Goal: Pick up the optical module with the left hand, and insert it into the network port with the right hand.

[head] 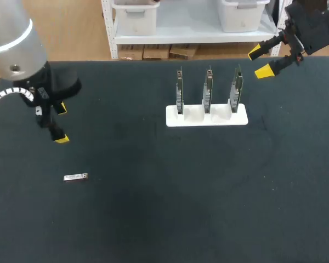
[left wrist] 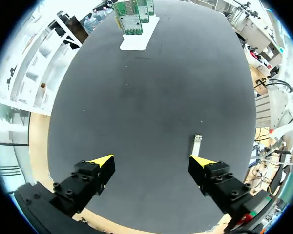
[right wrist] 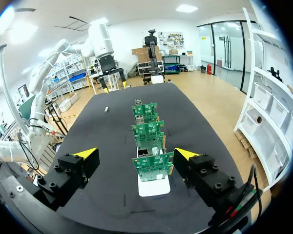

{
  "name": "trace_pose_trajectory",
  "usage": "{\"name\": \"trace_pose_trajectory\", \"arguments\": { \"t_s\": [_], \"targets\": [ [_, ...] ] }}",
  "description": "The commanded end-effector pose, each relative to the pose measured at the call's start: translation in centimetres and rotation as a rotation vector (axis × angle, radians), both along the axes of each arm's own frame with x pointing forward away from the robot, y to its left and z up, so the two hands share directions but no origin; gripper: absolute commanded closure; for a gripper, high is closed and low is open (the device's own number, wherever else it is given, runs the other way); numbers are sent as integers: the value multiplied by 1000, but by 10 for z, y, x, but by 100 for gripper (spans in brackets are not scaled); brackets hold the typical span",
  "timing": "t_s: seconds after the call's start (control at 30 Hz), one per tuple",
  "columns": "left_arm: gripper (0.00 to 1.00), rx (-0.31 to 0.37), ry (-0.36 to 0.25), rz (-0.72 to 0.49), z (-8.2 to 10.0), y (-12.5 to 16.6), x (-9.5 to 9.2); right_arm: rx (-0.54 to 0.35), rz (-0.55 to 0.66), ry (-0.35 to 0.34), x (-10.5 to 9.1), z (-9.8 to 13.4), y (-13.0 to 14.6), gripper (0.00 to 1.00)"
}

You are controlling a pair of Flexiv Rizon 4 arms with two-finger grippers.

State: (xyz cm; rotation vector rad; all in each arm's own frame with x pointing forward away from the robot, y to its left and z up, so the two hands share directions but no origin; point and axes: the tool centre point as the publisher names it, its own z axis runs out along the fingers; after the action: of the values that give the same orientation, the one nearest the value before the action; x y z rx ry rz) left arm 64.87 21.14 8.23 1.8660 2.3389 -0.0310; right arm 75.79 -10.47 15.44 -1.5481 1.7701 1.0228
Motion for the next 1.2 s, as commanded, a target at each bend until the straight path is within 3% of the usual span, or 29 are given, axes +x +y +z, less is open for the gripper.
{"name": "trace_pose_trajectory", "arguments": {
  "t_s": [0.03,0.43,0.57,0.77,1.0,1.2],
  "targets": [
    [0,6,0,2,-2,-2,2,0,-1,-1,0,0,0,0],
    [0,12,-2,-10,-2,-7,-2,0,-1,-1,0,0,0,0],
    [0,28,31,-37,-15,-4,-18,0,-1,-1,0,0,0,0],
    [0,39,116,64,-35,22,-46,0,-1,-1,0,0,0,0],
    [0,-15,177,140,-36,42,-61,0,-1,-1,0,0,0,0],
    [0,-56,183,93,-35,43,-84,0,-1,-1,0,0,0,0]
  ]
}}
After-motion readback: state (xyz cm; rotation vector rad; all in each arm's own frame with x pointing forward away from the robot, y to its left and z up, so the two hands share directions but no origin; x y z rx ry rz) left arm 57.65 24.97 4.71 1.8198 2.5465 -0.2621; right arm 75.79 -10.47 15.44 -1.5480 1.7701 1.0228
